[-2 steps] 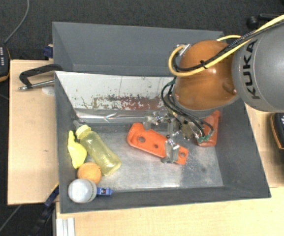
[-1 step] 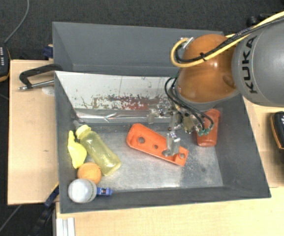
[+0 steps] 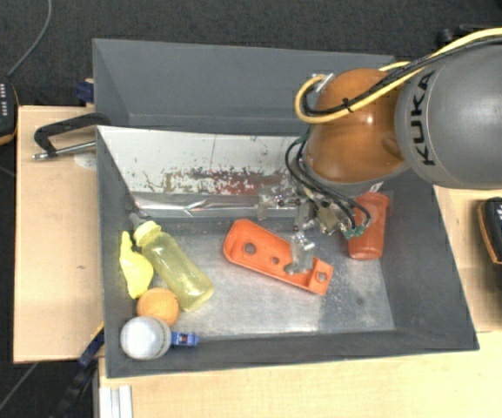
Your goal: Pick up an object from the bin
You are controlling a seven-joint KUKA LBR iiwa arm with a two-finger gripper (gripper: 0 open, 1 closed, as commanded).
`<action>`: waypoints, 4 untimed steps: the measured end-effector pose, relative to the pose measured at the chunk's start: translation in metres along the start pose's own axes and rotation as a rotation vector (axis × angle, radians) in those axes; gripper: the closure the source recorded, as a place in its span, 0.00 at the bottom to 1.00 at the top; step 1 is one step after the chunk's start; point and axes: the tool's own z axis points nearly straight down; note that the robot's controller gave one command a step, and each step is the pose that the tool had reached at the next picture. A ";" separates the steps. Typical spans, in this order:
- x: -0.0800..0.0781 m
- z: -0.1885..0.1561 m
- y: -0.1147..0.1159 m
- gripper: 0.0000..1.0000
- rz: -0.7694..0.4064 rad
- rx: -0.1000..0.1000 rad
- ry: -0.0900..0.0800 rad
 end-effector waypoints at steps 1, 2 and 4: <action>0.017 0.030 -0.010 0.00 -0.014 -0.001 0.003; 0.025 0.062 -0.010 1.00 0.153 -0.001 -0.002; 0.034 0.011 -0.010 1.00 0.157 -0.003 0.001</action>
Offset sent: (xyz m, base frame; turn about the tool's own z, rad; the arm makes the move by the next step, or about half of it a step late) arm -0.0202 -0.0185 -0.0632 0.1527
